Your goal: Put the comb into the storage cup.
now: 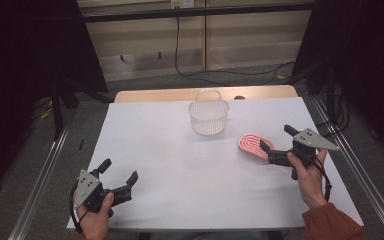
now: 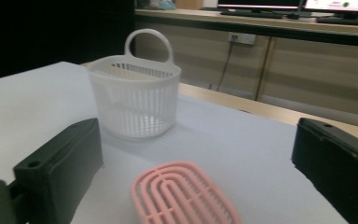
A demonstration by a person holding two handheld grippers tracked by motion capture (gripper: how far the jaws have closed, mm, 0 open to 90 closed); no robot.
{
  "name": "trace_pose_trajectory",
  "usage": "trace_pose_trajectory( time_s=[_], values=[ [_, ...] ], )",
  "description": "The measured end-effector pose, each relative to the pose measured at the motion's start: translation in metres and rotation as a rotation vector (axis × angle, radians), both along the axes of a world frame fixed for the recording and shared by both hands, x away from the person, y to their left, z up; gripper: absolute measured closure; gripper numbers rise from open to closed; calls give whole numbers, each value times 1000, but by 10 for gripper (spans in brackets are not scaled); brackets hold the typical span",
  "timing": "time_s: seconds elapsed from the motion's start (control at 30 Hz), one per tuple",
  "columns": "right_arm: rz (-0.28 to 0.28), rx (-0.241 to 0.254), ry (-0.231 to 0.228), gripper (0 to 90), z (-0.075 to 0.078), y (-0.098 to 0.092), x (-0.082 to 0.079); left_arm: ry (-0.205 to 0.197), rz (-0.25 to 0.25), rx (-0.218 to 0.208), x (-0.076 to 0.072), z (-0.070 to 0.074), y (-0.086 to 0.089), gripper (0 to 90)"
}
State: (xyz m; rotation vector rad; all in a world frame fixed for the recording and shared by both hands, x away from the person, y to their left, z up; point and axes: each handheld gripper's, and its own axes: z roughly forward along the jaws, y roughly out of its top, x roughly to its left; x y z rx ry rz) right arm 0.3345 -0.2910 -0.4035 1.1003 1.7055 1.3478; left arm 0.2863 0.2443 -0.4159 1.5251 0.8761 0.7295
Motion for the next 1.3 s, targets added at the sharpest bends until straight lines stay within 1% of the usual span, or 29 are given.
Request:
trace_pose_trajectory(
  time_s=[0.03, 0.07, 0.13, 0.27, 0.3, 0.37, 0.4, 0.47, 0.5, 0.53, 0.57, 0.6, 0.63, 0.67, 0.7, 0.73, 0.83, 0.9, 0.93, 0.97, 1.0, 1.03, 1.07, 1.1, 1.13, 1.2, 1.23, 1.27, 1.3],
  values=[
    [-42, -44, 17, 43, -1, 3, 5, -1, 0, 0, 0, 0, 0, 31],
    [-57, -53, 30, 50, -1, 4, 7, 4, -2, -5, 0, 0, 0, 31],
    [-49, -52, 44, 40, -2, 5, 10, 9, -2, 5, 1, -1, 0, 31],
    [-50, -58, 60, 37, 1, 5, 18, 3, -6, 15, 1, -2, -1, 31],
    [-52, -59, 73, 37, 2, 4, 20, 11, -8, 13, 2, -2, -2, 31],
    [-47, -69, 103, 34, 5, 3, 23, 14, -4, 11, 3, -3, -1, 31],
    [-47, -69, 103, 34, 5, 3, 23, 14, -4, 11, 3, -3, -1, 31],
    [-39, -69, 139, 11, 11, 1, 29, 14, -3, 14, 3, -3, 0, 31],
    [-39, -69, 139, 11, 11, 1, 29, 14, -3, 14, 3, -3, 0, 31],
    [-29, -72, 170, 33, 13, 0, 34, 13, -3, 16, 3, -3, 0, 31],
    [-29, -72, 170, 33, 13, 0, 34, 13, -3, 17, 3, -3, 0, 31],
    [-24, -69, 181, 35, 14, -1, 36, 14, -3, 16, 3, -3, 0, 31],
    [-17, -64, 205, 39, 15, -1, 38, 12, 3, 15, 3, -3, 0, 31],
    [-25, -77, 257, 92, 18, -1, 42, 8, 6, 17, 3, -3, 0, 31],
    [-14, -74, 277, 105, 19, 0, 43, 11, 7, 17, 3, -3, 0, 31],
    [6, -74, 281, 96, 20, 1, 45, 11, 7, 17, 3, -3, 0, 31],
    [7, -77, 269, 101, 20, 3, 48, 11, 3, 23, 3, -3, 0, 31],
    [5, -104, 277, 100, 18, 4, 51, 12, 1, 23, 3, -3, 0, 31],
    [-8, -124, 293, 95, 16, 6, 52, 12, 1, 23, 3, -3, 0, 31],
    [-23, -162, 319, 97, 14, 8, 52, 13, -2, 22, 4, -3, 0, 31],
    [-31, -182, 325, 95, 13, 11, 51, 14, -11, 12, 4, -3, 1, 31],
    [-38, -188, 335, 81, 13, 13, 50, 15, -15, 15, 4, -3, 1, 31],
    [-38, -188, 335, 81, 13, 13, 50, 16, -12, 18, 4, -3, 1, 31],
    [-18, -193, 369, 54, 13, 15, 51, 17, -12, 19, 4, -4, 1, 31],
    [-17, -181, 381, 44, 15, 15, 51, 19, -12, 19, 4, -4, 1, 31],
    [22, -160, 399, 20, 16, 14, 52, 17, -11, 19, 4, -4, 1, 31],
    [65, -160, 405, 20, 17, 12, 53, 17, -10, 22, 4, -3, 1, 31],
    [97, -175, 403, 19, 17, 12, 54, 18, -10, 20, 5, -4, 1, 31],
    [109, -180, 413, 19, 17, 13, 55, 18, -10, 20, 5, -4, 1, 31]
  ],
)
